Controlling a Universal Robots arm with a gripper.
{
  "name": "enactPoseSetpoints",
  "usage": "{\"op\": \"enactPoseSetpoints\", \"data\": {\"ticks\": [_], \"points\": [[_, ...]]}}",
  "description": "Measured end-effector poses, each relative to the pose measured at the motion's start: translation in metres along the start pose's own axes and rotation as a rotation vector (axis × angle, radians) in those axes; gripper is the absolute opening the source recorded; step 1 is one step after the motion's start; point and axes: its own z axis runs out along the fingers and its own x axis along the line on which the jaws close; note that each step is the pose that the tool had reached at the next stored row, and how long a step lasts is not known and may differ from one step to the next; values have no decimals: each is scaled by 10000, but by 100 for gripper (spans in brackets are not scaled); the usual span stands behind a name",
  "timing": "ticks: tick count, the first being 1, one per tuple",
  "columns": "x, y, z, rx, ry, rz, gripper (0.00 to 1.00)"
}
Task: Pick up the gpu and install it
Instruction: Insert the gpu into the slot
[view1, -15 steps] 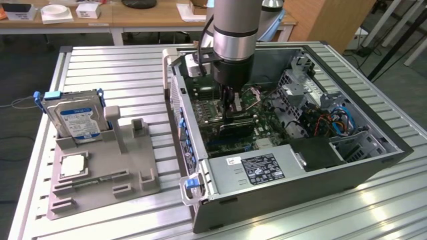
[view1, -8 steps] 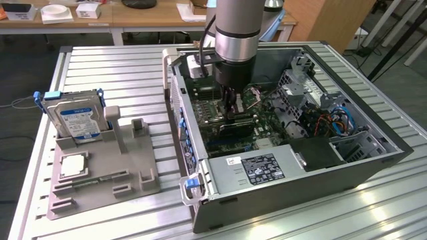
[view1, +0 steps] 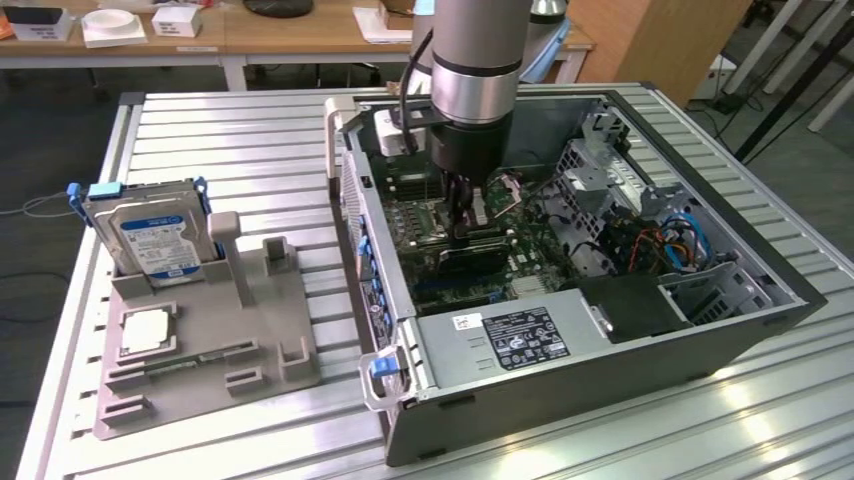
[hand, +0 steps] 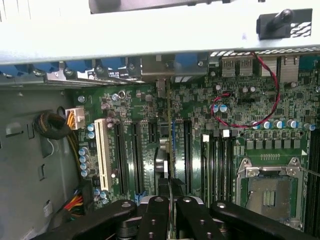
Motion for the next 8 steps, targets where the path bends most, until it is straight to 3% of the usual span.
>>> {"op": "enactPoseSetpoints", "data": {"ticks": [3, 4, 8], "points": [[1, -19, 2, -263, 16, -23, 15], [1, -20, 1, -288, 19, -25, 15], [1, -20, 1, -289, 18, -25, 15]]}}
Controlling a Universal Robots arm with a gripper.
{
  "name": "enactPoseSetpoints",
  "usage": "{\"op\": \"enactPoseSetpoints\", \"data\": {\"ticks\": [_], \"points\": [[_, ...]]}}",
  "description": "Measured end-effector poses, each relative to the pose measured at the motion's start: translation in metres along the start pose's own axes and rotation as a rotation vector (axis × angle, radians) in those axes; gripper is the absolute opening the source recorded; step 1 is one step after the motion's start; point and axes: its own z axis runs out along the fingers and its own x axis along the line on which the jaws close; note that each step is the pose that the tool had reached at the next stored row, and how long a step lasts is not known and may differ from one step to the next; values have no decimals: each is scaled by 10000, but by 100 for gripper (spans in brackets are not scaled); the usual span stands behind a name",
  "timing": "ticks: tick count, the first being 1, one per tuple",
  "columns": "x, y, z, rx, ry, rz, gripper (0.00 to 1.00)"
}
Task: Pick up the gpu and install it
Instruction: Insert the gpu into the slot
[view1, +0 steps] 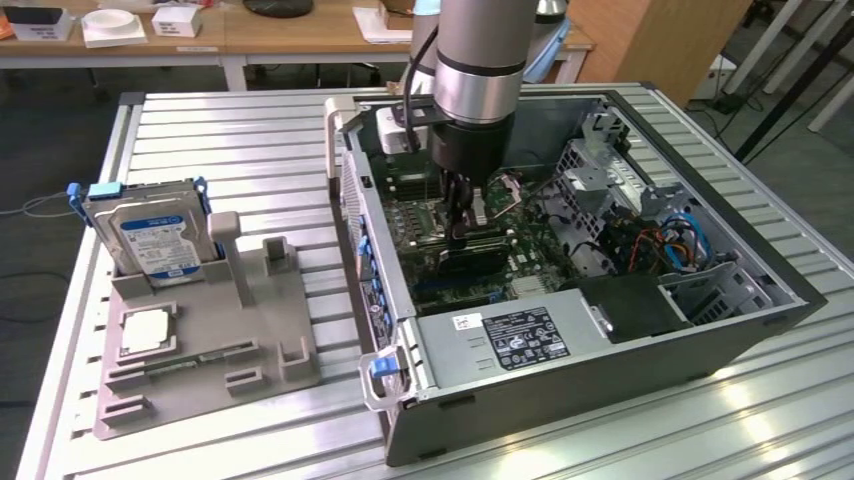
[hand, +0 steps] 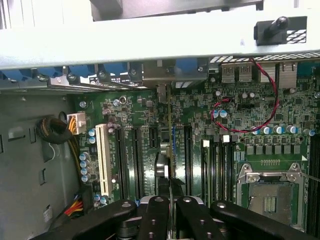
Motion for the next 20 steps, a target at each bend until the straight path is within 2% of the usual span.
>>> {"op": "enactPoseSetpoints", "data": {"ticks": [14, 20], "points": [[-5, -70, 1, -2, -11, 0, 15], [-6, -74, 3, -2, -12, 1, 15]]}}
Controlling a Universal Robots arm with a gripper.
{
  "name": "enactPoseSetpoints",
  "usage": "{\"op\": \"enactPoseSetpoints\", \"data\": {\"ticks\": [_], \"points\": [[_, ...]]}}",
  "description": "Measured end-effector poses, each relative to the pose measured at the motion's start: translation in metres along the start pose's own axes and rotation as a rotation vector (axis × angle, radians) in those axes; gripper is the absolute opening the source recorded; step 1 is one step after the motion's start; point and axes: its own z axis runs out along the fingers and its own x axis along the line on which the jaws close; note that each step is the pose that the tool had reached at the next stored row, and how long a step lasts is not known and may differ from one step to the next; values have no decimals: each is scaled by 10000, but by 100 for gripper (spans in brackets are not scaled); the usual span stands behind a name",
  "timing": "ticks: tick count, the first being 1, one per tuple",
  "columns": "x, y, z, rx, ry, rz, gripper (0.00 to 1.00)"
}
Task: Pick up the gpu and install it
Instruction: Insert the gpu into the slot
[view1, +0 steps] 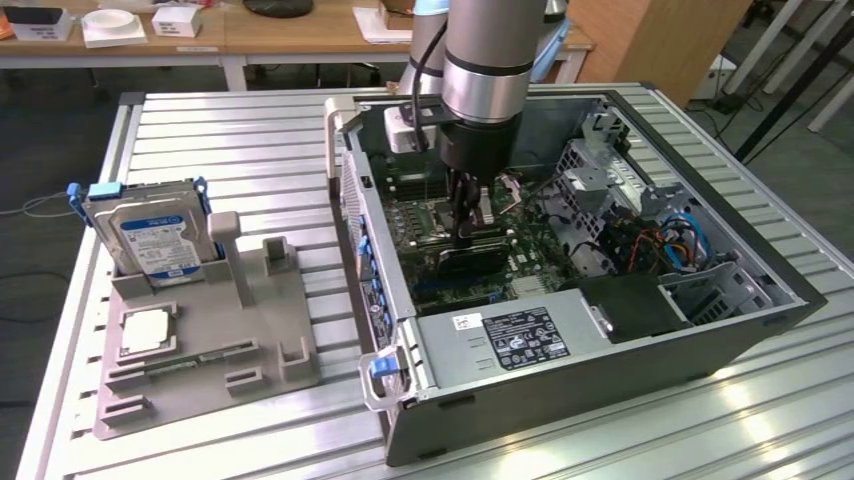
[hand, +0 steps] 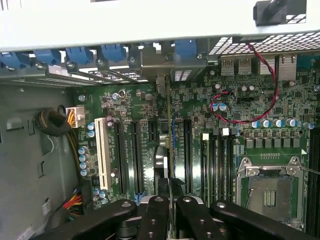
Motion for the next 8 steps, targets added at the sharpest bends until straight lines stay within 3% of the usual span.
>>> {"op": "enactPoseSetpoints", "data": {"ticks": [8], "points": [[-1, 1, 22, 1, -1, 0, 15]]}}
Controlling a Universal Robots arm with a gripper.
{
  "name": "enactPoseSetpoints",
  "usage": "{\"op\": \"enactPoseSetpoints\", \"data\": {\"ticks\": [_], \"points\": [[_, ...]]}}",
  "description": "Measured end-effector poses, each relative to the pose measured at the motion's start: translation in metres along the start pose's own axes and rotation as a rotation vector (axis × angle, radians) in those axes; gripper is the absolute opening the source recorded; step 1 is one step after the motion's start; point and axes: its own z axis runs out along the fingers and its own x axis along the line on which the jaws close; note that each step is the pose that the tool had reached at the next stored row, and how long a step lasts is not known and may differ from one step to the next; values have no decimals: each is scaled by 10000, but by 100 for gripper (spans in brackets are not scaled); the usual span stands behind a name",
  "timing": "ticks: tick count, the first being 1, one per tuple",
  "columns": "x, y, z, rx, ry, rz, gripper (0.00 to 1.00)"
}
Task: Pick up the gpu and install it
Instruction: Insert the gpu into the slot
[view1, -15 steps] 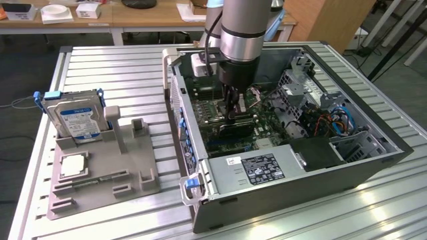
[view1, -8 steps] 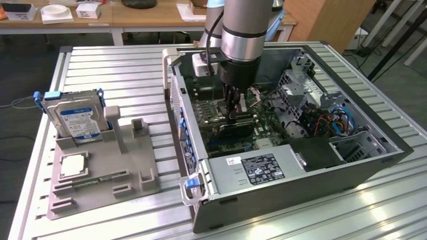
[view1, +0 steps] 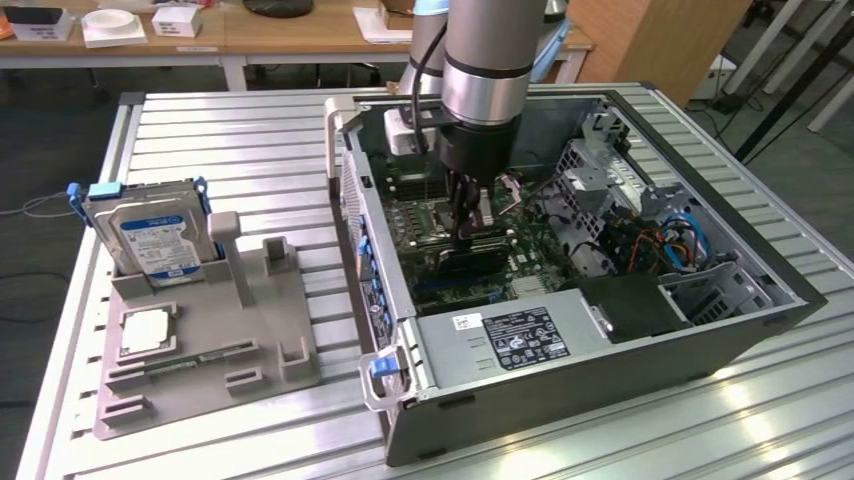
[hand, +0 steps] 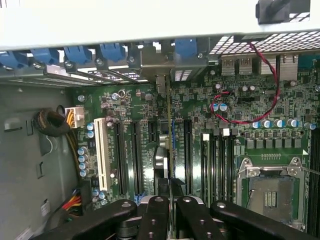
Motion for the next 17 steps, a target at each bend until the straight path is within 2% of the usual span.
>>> {"op": "enactPoseSetpoints", "data": {"ticks": [17], "points": [[-3, 2, 43, -4, 1, 0, 15]]}}
